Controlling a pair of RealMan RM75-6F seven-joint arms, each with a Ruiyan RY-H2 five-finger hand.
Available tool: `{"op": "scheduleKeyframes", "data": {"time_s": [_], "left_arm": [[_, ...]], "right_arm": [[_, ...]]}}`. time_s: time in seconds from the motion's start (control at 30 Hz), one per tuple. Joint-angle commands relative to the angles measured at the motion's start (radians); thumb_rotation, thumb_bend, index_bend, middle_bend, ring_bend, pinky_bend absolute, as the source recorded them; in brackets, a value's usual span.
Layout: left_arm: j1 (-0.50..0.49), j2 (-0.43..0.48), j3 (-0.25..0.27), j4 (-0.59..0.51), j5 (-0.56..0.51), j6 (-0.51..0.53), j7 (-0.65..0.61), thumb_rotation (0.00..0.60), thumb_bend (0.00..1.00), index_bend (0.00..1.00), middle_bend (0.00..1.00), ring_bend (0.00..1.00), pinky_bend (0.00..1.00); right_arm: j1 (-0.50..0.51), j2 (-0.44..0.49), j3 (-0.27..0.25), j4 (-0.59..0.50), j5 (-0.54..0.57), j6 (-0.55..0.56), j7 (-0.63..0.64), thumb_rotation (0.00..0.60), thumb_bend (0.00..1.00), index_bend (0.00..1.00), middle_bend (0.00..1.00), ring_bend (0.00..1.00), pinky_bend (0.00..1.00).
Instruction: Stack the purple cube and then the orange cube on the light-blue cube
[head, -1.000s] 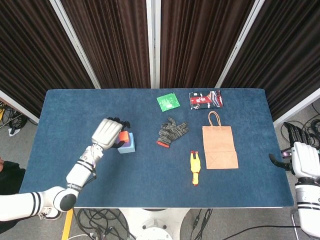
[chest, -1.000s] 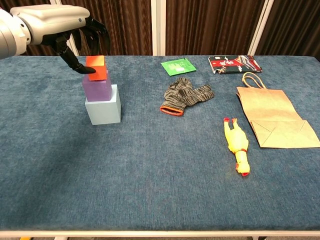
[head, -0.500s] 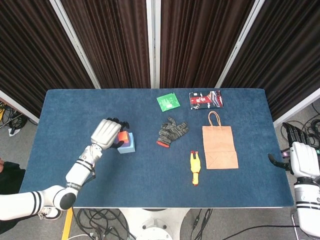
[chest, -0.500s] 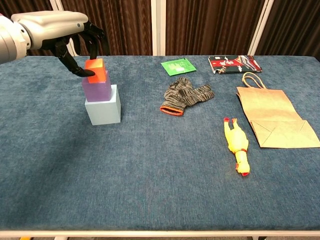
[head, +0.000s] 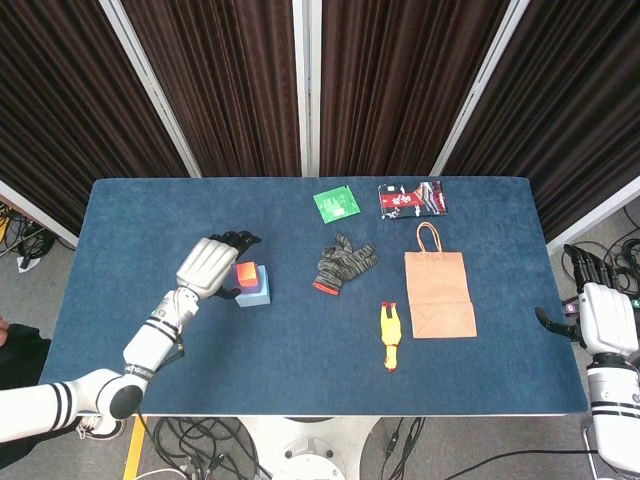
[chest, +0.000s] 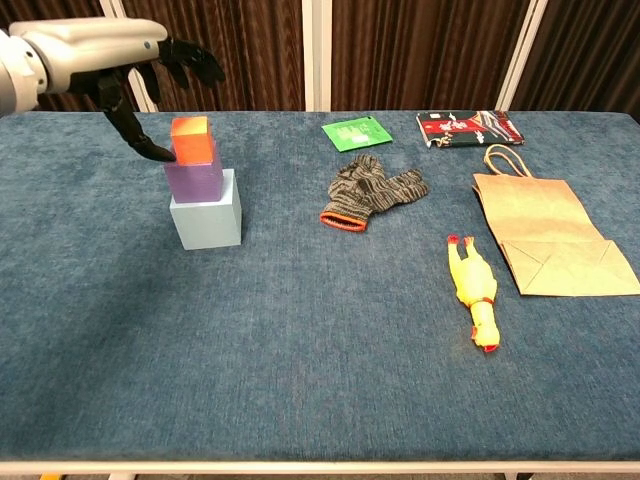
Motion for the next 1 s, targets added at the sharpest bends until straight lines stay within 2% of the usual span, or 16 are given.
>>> {"op": "scheduleKeyframes", "data": {"time_s": [0.03, 0.2, 0.33, 0.5, 0.63, 0.77, 1.0], "left_arm": [[0.008, 0.038, 0.001, -0.036, -0.018, 0.011, 0.019, 0.6, 0.19, 0.22, 0.27, 0.22, 0.33], [0.078, 0.125, 0.037, -0.091, -0.04, 0.086, 0.038, 0.6, 0.18, 0.22, 0.27, 0.22, 0.33], [0.176, 0.164, 0.097, -0.072, 0.026, 0.19, 0.006, 0.6, 0.16, 0.22, 0.27, 0.21, 0.33], [0.302, 0.127, 0.171, 0.083, 0.186, 0.366, -0.047, 0.6, 0.14, 0.22, 0.26, 0.18, 0.3], [0.376, 0.074, 0.194, 0.199, 0.26, 0.467, -0.099, 0.6, 0.14, 0.22, 0.22, 0.16, 0.29], [0.426, 0.053, 0.212, 0.248, 0.302, 0.512, -0.112, 0.6, 0.14, 0.22, 0.22, 0.16, 0.28], [0.489, 0.075, 0.236, 0.217, 0.332, 0.525, -0.114, 0.6, 0.14, 0.22, 0.22, 0.16, 0.27]], "right_arm": [[-0.001, 0.001, -0.001, 0.001, -0.002, 0.0, 0.003, 0.6, 0.15, 0.02, 0.06, 0.0, 0.0], [-0.005, 0.008, -0.001, 0.001, -0.006, 0.0, 0.016, 0.6, 0.15, 0.02, 0.06, 0.0, 0.0], [-0.006, 0.008, -0.003, 0.003, -0.01, 0.0, 0.019, 0.6, 0.15, 0.02, 0.06, 0.0, 0.0], [-0.002, -0.002, -0.009, -0.001, -0.018, 0.001, -0.002, 0.6, 0.15, 0.02, 0.06, 0.0, 0.0], [0.001, -0.011, -0.012, -0.004, -0.026, 0.008, -0.019, 0.6, 0.15, 0.02, 0.06, 0.0, 0.0], [-0.006, -0.019, -0.016, -0.012, -0.047, 0.036, -0.03, 0.6, 0.15, 0.02, 0.06, 0.0, 0.0], [-0.014, -0.02, -0.031, -0.018, -0.085, 0.045, -0.031, 0.6, 0.15, 0.02, 0.06, 0.0, 0.0]]}}
